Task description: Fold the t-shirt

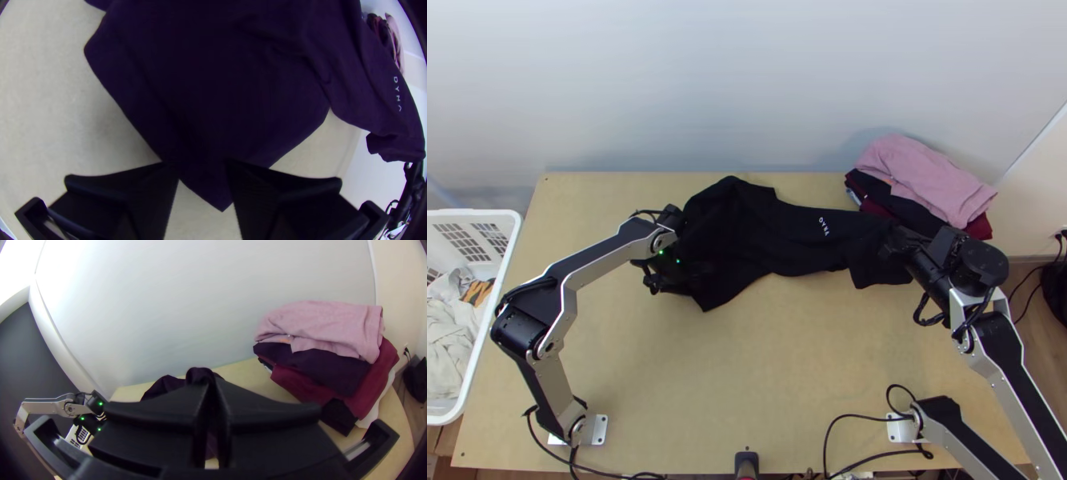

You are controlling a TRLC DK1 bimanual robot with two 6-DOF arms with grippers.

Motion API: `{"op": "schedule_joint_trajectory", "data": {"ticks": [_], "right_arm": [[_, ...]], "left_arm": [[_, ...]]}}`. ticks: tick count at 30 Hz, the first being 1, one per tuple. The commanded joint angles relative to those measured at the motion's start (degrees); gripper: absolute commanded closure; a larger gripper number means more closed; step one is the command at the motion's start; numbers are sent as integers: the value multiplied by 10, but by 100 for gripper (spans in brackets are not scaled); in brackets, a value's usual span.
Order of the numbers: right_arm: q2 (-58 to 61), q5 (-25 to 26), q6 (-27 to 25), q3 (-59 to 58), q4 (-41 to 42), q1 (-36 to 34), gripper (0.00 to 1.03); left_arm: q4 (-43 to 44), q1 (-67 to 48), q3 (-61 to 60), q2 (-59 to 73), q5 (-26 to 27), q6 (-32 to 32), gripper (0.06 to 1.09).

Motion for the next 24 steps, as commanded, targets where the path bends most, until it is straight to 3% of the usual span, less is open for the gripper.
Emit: {"op": "schedule_joint_trajectory", "data": {"ticks": [1, 10, 17, 24], "right_arm": [[3, 7, -1, 19, 12, 6, 100], [17, 13, 1, 43, -33, 2, 100], [86, 13, 27, 149, -172, -11, 100], [139, 19, 41, 259, -255, -26, 100]], "left_arm": [[15, -2, 3, 12, -14, -16, 105], [34, 26, 10, -80, -16, -9, 105], [-19, 104, 113, -152, -16, -6, 104], [-65, 183, 217, -176, -14, 15, 104]]}}
